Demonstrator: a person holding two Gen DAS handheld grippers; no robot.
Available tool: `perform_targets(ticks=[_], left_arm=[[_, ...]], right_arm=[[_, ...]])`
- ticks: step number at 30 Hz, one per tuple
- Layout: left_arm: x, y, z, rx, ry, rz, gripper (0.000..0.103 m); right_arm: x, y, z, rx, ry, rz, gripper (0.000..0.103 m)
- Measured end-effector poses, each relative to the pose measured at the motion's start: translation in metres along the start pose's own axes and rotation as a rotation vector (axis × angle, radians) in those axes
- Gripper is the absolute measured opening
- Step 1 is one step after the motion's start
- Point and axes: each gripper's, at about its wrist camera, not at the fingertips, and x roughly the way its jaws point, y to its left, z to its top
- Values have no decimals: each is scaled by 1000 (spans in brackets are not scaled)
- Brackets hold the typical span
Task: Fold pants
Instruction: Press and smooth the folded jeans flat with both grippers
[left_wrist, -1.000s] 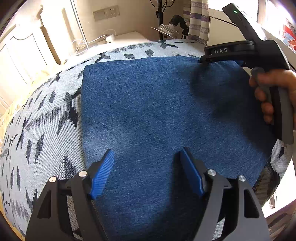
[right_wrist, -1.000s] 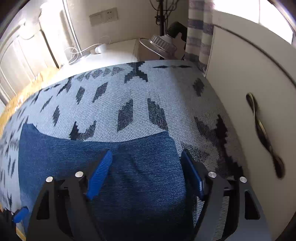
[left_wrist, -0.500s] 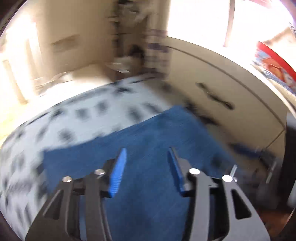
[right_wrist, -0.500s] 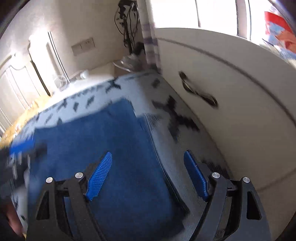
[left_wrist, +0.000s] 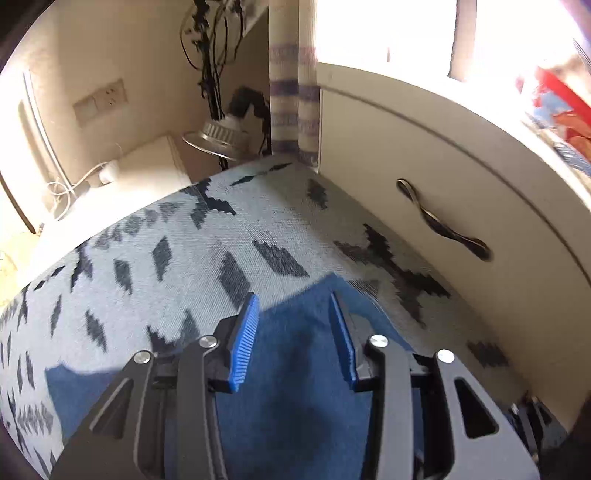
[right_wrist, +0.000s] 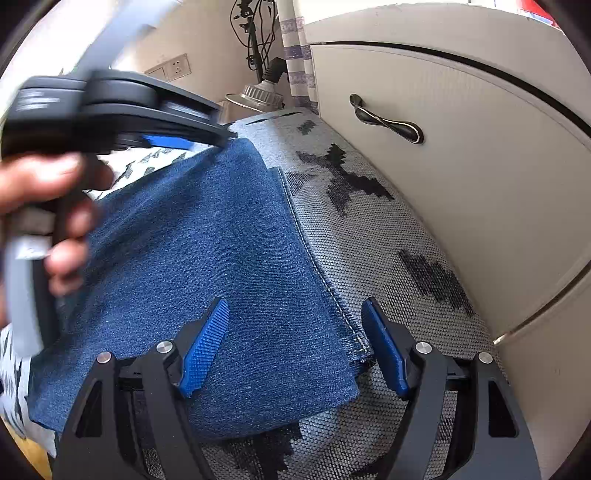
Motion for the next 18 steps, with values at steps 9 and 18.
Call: perform_targets(ticks=[9,18], left_arm=[[-7,12,-71,-81,104,94,52],[-67,33,-109,-164,57,178,55]], right_arm=[[-12,2,3,22,-23,-30,77],[-41,36,2,-83,-118,4,78]])
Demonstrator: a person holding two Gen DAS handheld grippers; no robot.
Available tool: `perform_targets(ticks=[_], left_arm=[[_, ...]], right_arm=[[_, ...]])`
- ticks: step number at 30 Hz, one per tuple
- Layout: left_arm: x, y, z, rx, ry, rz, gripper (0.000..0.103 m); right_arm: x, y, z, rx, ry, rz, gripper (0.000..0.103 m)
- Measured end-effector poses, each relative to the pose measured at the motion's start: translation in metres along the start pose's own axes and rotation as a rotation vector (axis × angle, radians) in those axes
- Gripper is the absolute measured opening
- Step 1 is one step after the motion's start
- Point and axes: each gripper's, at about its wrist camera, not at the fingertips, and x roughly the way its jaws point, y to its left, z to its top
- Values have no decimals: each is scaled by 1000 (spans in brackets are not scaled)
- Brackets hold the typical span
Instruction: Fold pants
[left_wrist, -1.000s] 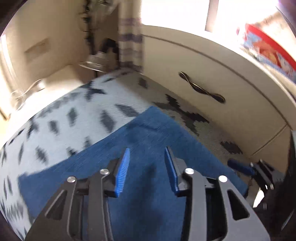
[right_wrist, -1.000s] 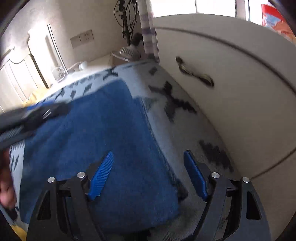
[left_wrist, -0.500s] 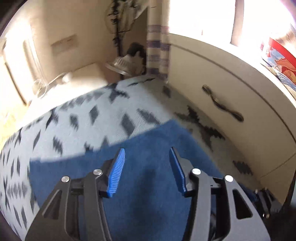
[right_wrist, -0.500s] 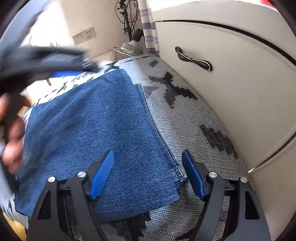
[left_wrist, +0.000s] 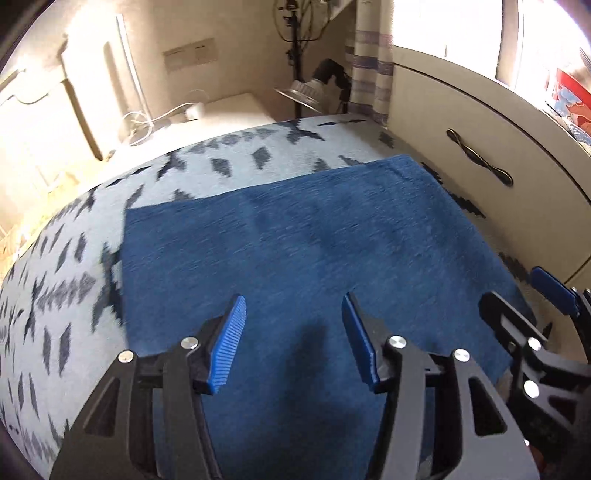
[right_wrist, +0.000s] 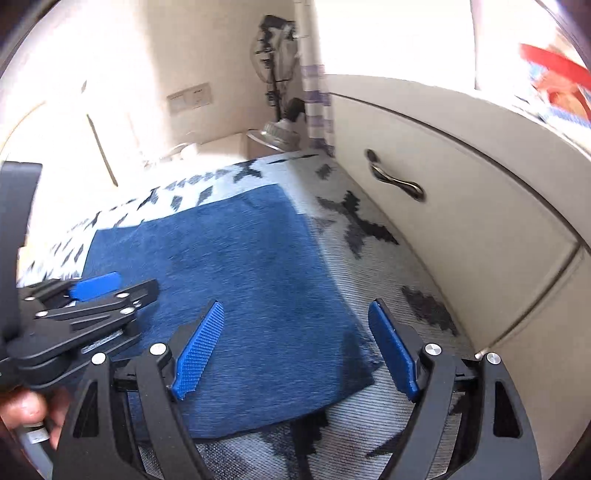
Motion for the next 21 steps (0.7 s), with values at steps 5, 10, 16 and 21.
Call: perform_targets(ticks=[5,10,16,21], left_arm=[[-14,15,-21,-8,16,15,58],[-2,20,-49,-11,104,2,61],[-34,24,-60,-20,58,-12,66],[-82,19,-77,-12,4,-17,82]], right_arm=[[14,14,-11,-55,54,2,77],[18,22,-20,-129,82,-51,77],[-12,17,-18,-73,76,-48,79],[-54,11,-28,0,75,-51,79]])
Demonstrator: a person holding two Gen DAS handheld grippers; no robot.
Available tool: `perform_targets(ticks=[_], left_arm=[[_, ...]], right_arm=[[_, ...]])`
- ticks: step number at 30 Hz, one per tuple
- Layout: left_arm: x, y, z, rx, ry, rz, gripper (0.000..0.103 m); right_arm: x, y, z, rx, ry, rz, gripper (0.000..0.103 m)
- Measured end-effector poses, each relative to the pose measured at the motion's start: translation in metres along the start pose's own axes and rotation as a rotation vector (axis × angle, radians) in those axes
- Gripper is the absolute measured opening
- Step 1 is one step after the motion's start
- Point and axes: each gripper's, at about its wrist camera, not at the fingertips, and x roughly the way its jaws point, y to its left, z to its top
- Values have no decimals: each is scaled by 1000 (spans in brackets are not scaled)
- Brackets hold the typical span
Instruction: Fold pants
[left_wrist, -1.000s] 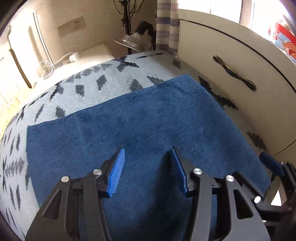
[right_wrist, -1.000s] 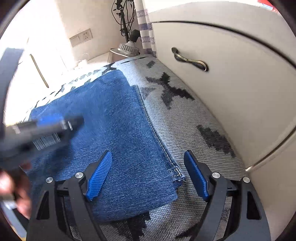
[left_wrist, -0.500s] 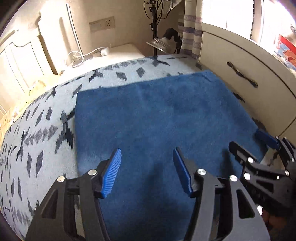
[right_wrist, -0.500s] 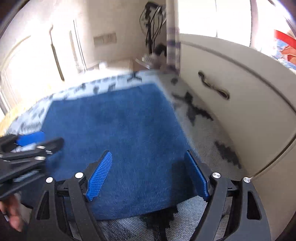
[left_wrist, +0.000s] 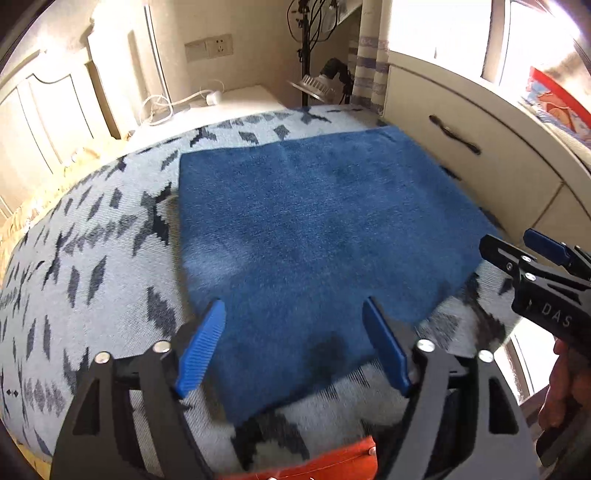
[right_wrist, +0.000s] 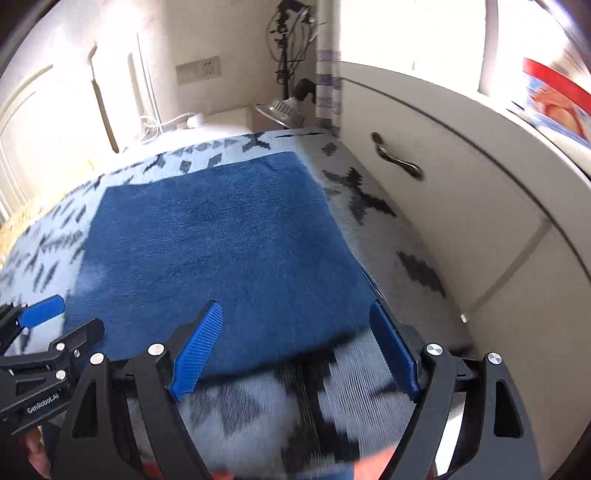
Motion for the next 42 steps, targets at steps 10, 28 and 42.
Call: perform_targets(ticks=[10,28,42], left_arm=[[-96,-3,-37,-61,-126,48,101],[-143,-15,-52,-62,-213,52,101],[-143,-15,-56,-57,-213,54,101]], right_arm=[[-92,7,-37,22,-51,-23,85],[-141,9,-50,-12,-137,-48,85],[-145,15,-54,-24,-142,-41,85]])
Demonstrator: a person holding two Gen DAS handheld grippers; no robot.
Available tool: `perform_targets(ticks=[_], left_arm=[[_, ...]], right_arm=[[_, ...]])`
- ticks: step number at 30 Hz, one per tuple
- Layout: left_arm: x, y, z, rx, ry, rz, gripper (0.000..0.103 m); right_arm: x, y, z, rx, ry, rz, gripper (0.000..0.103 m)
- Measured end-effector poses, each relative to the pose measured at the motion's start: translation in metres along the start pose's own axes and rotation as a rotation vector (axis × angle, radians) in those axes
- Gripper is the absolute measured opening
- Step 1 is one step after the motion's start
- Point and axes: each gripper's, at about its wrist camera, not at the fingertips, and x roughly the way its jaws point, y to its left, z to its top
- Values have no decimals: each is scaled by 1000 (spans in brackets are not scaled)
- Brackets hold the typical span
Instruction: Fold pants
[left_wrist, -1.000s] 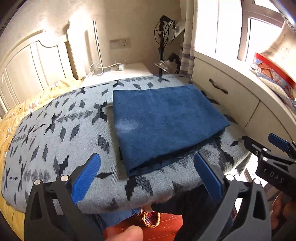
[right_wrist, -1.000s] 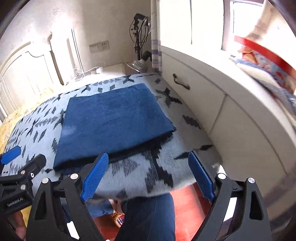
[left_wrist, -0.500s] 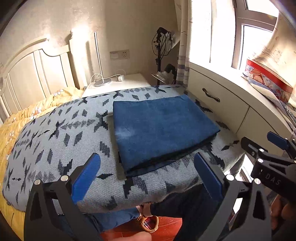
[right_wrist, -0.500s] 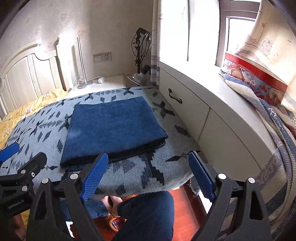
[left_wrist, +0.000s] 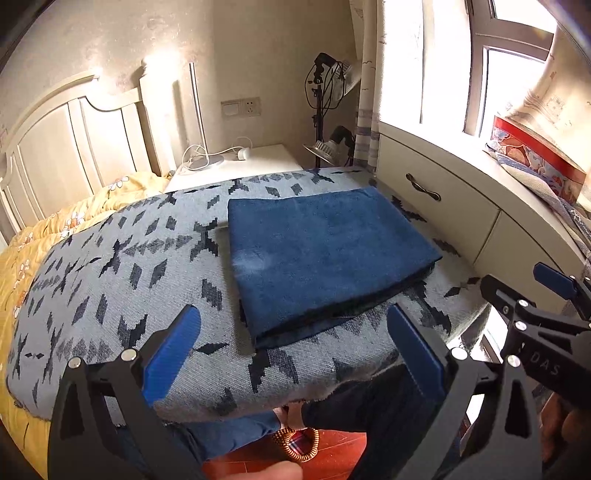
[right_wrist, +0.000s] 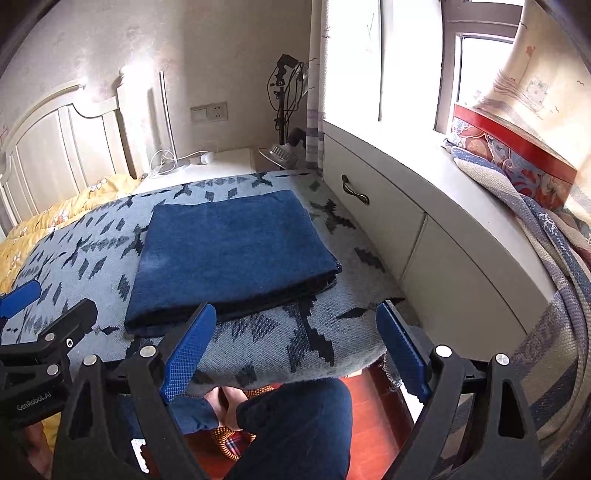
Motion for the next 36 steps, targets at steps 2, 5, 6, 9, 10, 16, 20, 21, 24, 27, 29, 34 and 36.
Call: perform_targets(ticks=[2,5,6,9,10,16,20,21,24,27,29,34,36], left_arm=[[0,0,0,-1,0,-1,101],[0,0,0,-1,0,0,101],[0,0,0,-1,1,-1,101],[0,0,0,-3,1,-1,101],[0,0,0,-2,2,-2,101],[0,0,-1,-3,3,-3,101],[0,0,-1,-4,5,-4,101],[0,0,-1,-3,4,-4,101],[0,0,-1,-1,3,-4,101],[0,0,-1,2,-1,-10,101],[-2,-3,-3,13,-25,-20,101],[8,3,4,-9,22,-125,101],[6,16,10,-36,8,-173,101]], right_arm=[[1,0,0,-2,2,-1,85],[1,0,-1,-3,2,-2,85],[1,0,-1,-2,2,0,85],[1,1,-1,-3,2,2,85],[1,1,-1,-4,3,2,85],[1,1,-2,-2,6,5,85],[1,1,-2,-2,6,5,85],[1,1,-2,-2,6,4,85],[1,1,-2,-1,6,4,85],[1,1,-2,-1,7,4,85],[1,1,-2,-2,5,4,85],[3,2,-3,0,11,5,85],[4,3,-1,1,8,6,86]])
